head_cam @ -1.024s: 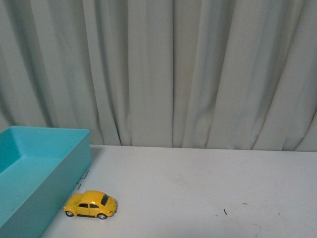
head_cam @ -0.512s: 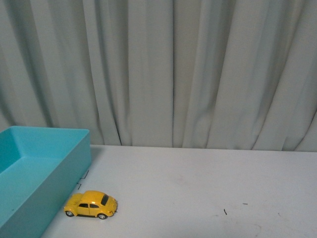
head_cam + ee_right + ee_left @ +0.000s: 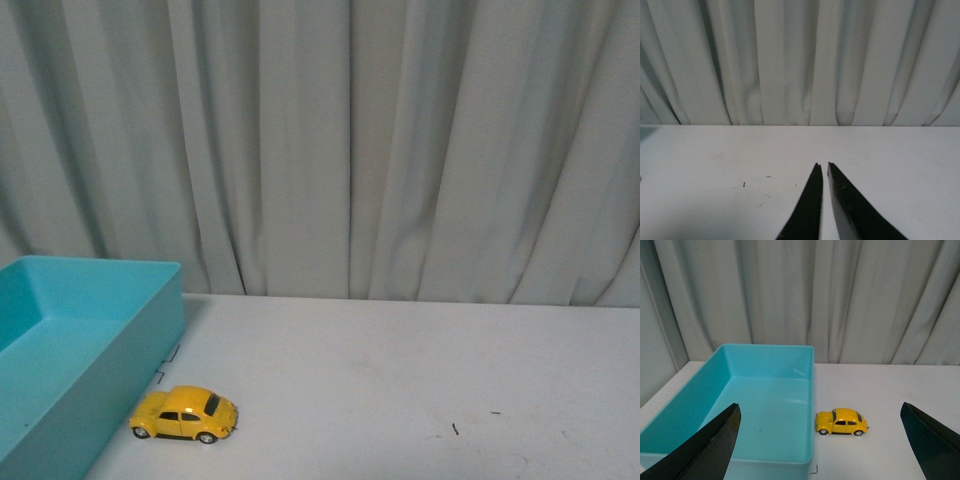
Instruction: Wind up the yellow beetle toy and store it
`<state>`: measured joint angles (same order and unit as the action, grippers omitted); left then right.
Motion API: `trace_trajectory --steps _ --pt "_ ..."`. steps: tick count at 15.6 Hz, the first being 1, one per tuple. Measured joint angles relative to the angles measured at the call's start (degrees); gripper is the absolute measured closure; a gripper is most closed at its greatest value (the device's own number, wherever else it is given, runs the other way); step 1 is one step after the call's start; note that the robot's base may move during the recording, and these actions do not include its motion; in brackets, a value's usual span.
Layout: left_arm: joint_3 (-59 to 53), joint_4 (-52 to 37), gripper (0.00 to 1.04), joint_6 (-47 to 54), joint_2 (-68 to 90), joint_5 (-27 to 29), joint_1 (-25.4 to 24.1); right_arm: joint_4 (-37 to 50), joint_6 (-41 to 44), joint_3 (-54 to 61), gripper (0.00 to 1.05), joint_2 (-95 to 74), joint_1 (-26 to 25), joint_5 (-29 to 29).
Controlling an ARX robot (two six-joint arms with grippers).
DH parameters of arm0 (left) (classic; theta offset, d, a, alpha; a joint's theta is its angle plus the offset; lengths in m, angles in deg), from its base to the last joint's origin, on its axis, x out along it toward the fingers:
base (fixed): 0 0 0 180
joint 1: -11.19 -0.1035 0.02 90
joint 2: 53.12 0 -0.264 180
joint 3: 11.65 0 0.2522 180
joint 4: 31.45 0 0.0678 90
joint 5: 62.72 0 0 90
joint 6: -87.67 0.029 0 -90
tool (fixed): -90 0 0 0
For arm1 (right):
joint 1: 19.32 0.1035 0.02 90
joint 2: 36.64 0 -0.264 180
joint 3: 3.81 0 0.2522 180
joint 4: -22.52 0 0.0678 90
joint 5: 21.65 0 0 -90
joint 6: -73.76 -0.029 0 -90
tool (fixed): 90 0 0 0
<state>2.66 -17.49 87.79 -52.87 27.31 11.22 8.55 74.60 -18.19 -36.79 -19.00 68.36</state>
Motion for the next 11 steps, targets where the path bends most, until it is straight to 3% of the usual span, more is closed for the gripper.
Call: trace_trajectory --steps 7,9,11 --pt "0.5 2.1 0.07 -0.6 0.4 1.3 0.5 0.0 0.0 0.0 0.08 0.0 0.0 0.0" --pt "8.5 17.3 0.07 -11.3 12.3 16.2 8.7 0.0 0.0 0.0 0.07 0.0 0.0 0.0" --pt "10.2 11.7 0.07 -15.6 15.5 18.8 7.9 0.0 0.0 0.0 0.07 0.0 -0.1 0.0"
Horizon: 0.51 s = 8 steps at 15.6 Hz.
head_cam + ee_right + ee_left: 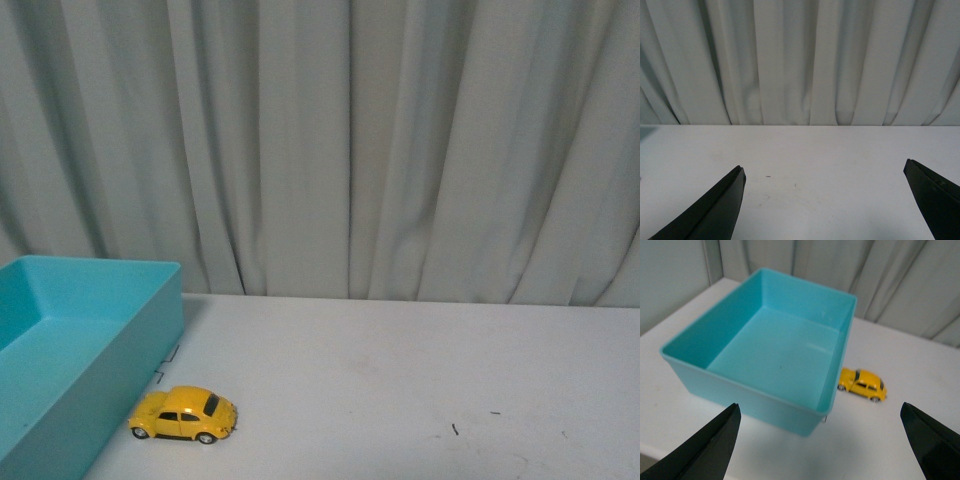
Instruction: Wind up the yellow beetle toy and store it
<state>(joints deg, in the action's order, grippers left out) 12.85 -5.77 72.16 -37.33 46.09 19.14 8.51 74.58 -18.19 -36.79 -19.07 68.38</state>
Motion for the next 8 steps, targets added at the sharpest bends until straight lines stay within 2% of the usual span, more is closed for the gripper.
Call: trace_trajectory --steps 2,4,5,6,8 --pt "1.0 -11.4 0.07 1.4 9.9 -3.8 -2.8 0.0 0.0 0.0 0.07 0.0 0.0 0.0" --pt "4.7 -26.0 0.07 7.9 26.6 -11.9 -7.4 0.0 0.0 0.0 0.07 0.0 0.0 0.0" --pt "7.6 -30.2 0.07 11.0 32.3 -14.6 -9.2 0.0 0.0 0.0 0.07 0.0 0.0 0.0" --pt "12.0 -33.2 0.07 14.3 39.2 -18.6 -11.0 0.0 0.0 0.0 0.07 0.0 0.0 0.0" --pt "24.1 -30.9 0.07 22.5 53.6 -22.9 -9.7 0.0 0.0 0.0 0.07 0.0 0.0 0.0"
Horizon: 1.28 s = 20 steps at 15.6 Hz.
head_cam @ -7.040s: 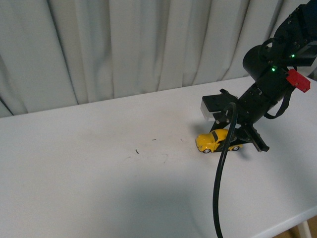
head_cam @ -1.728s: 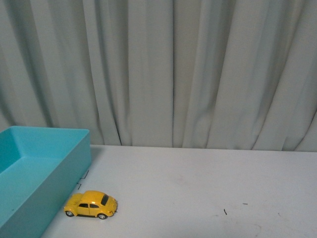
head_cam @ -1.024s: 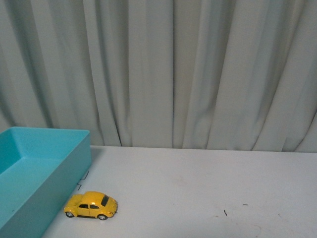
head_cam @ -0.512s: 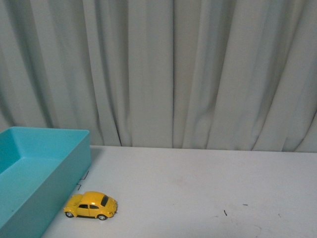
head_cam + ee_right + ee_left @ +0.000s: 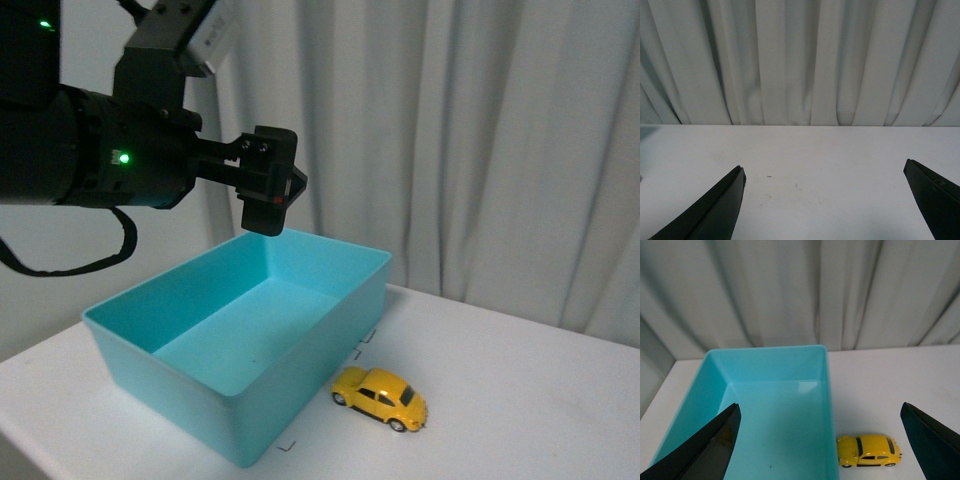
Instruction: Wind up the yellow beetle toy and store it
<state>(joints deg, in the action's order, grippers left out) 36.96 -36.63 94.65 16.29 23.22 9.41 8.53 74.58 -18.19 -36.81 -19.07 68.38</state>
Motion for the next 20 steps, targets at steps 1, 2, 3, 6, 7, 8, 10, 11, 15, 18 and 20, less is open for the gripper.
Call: trace_trajectory --steps 1,2,3,6,7,8,10,11,15,18,20 --pt "5.0 2.7 0.07 4.3 4.7 -1.9 1.9 0.0 0.0 0.0 0.07 0.0 0.0 0.0" --pt "11.7 6.4 0.07 9.9 10.0 -3.8 4.4 0.0 0.0 0.0 0.07 0.0 0.0 0.0" --pt "16.7 9.5 0.07 15.1 13.6 -4.8 6.0 0.0 0.0 0.0 0.07 0.0 0.0 0.0" --pt "30.2 23.0 0.07 34.7 25.6 -6.1 9.8 0.0 0.0 0.0 0.07 0.0 0.0 0.0" --pt "32.9 27.7 0.07 42.8 29.3 -4.4 10.7 0.0 0.0 0.0 0.07 0.0 0.0 0.0" --pt "35.3 32.7 0.07 49.6 32.2 -4.2 11.3 0.0 0.0 0.0 0.07 0.0 0.0 0.0" --pt "39.0 38.5 0.07 58.7 36.5 -2.8 11.9 0.0 0.0 0.0 0.07 0.0 0.0 0.0" --pt "41.3 41.0 0.07 64.2 38.9 -1.7 12.2 0.0 0.0 0.0 0.07 0.0 0.0 0.0" --pt "48.6 49.4 0.07 75.0 46.8 1.9 12.7 0.0 0.0 0.0 0.07 0.0 0.0 0.0" --pt "52.0 51.9 0.07 80.0 52.2 6.1 12.4 0.0 0.0 0.0 0.07 0.0 0.0 0.0" --pt "53.5 52.5 0.07 80.1 54.7 8.4 12.0 0.0 0.0 0.0 0.07 0.0 0.0 0.0"
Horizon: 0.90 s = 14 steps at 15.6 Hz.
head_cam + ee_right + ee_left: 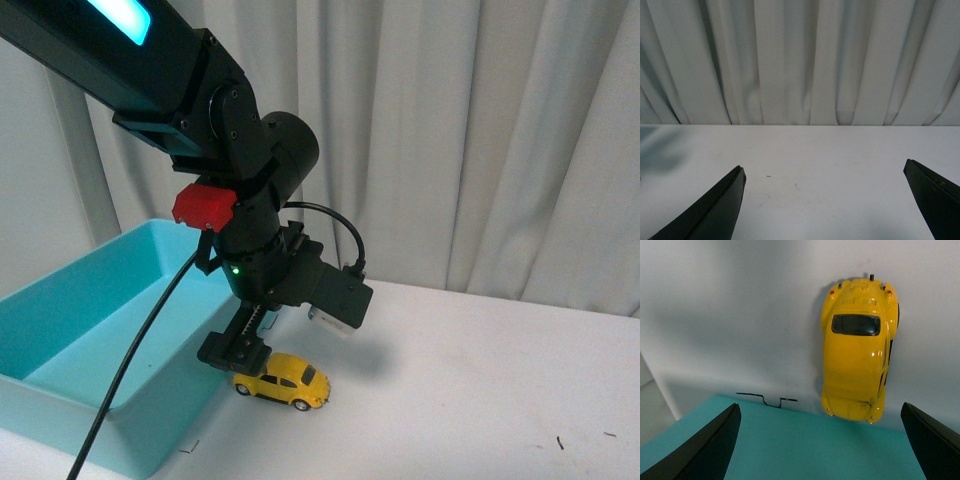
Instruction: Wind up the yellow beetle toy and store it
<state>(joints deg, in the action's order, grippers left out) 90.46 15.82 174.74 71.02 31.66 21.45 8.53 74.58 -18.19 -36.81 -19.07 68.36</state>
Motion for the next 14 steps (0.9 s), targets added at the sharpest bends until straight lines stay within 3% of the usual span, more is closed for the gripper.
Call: trace_trajectory --steps 4,7,11,14 --pt "0.5 3.4 0.07 -4.9 3.1 1.4 0.1 0.0 0.0 0.0 0.07 0.0 0.0 0.0" --pt "0.3 2.4 0.07 -6.9 4.3 -1.6 2.8 0.0 0.0 0.0 0.07 0.0 0.0 0.0" --pt "-0.1 1.0 0.07 -7.1 5.3 0.2 3.5 0.0 0.0 0.0 0.07 0.0 0.0 0.0" --pt "-0.3 0.5 0.18 -9.7 5.7 1.9 2.7 0.0 0.0 0.0 0.07 0.0 0.0 0.0"
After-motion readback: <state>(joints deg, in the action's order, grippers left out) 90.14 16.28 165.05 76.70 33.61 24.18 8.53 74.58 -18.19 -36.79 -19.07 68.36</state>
